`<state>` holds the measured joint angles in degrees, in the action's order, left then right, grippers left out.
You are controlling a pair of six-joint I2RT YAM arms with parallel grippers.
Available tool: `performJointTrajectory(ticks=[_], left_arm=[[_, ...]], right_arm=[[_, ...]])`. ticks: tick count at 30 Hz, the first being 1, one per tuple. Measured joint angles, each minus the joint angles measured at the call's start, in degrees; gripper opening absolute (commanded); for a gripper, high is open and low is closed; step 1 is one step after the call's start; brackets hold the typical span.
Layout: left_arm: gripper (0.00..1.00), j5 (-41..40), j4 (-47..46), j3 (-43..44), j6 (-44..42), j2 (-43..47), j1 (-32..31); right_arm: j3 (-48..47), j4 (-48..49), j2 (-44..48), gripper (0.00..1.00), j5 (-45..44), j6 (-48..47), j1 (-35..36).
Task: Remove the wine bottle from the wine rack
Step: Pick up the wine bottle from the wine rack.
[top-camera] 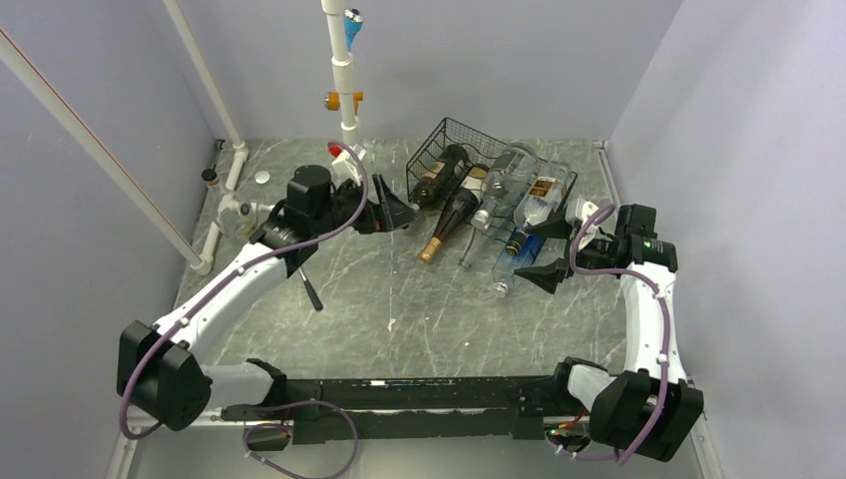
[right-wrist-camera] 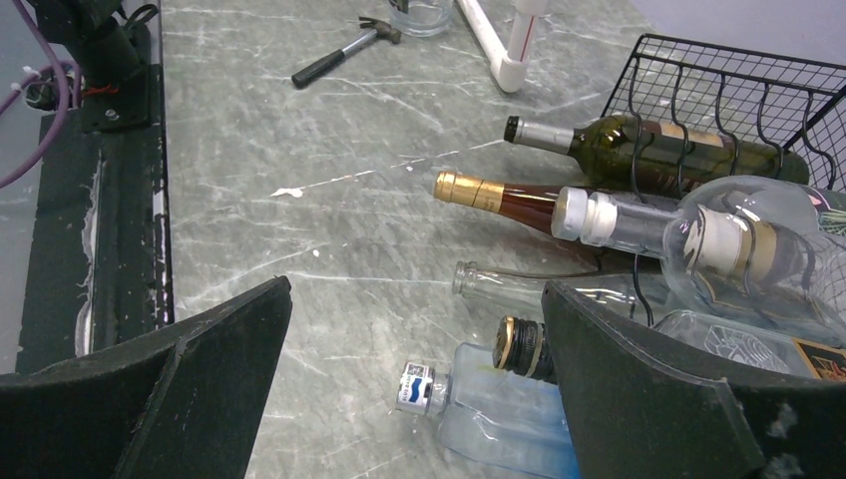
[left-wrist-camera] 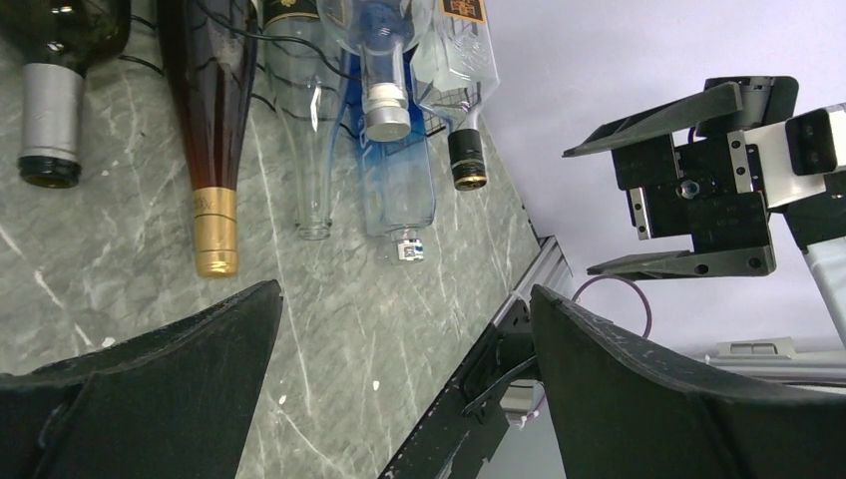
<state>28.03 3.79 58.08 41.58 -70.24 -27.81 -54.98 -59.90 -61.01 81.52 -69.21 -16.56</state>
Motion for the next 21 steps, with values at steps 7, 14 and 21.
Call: performJointTrajectory(ticks=[7,14,21], left_arm=[[0.99,-0.9,0.9,5.8,-1.7,-6.4,-3.2],[1.00,-1.5,2.3,11.6,-3.7,-13.2,-5.2],[1.00,-3.4,5.3,19.3,-5.9,-20.8,-8.4]], right_arm=[[0.0,0.0,0.0,1.00,0.0,0.1,-0.3],[0.0,0.0,0.0,1.00,0.0,0.2,-0.3],[0.0,0.0,0.0,1.00,0.0,0.2,-0.5]])
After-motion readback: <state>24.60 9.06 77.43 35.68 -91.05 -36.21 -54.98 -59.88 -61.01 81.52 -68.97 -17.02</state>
